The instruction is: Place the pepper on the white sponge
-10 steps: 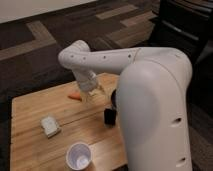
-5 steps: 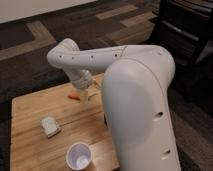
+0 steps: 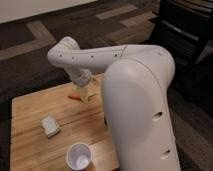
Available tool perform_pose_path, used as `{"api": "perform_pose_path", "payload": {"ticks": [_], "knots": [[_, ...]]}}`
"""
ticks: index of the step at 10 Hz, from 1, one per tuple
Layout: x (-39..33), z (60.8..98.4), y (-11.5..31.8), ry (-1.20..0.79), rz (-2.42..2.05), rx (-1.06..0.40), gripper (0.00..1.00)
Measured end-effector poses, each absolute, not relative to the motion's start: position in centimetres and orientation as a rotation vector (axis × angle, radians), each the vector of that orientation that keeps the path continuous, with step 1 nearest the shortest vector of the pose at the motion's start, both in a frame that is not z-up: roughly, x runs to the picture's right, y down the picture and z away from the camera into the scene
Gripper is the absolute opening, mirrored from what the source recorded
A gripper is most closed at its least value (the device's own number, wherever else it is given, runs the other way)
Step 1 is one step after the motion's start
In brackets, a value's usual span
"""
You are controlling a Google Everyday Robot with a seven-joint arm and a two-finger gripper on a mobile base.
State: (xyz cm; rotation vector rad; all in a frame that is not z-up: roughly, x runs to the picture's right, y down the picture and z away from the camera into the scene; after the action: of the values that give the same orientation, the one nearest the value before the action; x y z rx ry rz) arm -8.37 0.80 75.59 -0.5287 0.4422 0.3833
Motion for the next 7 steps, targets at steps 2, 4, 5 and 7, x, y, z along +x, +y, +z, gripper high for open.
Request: {"api": "perform_pose_path", "payload": {"ticks": [2,4,5,7], "knots": [[-9.3,76.2,0.3,0.336,0.362,-0.507,0.65],[-10.2,77.1,0.8,0.211,0.311,-0.521,0.65],[-10.8,77.5,1.0,0.147,0.269,-0.53,0.65],[-11.3,78.6,1.2,0.069,0.192,-0.533,0.65]]}}
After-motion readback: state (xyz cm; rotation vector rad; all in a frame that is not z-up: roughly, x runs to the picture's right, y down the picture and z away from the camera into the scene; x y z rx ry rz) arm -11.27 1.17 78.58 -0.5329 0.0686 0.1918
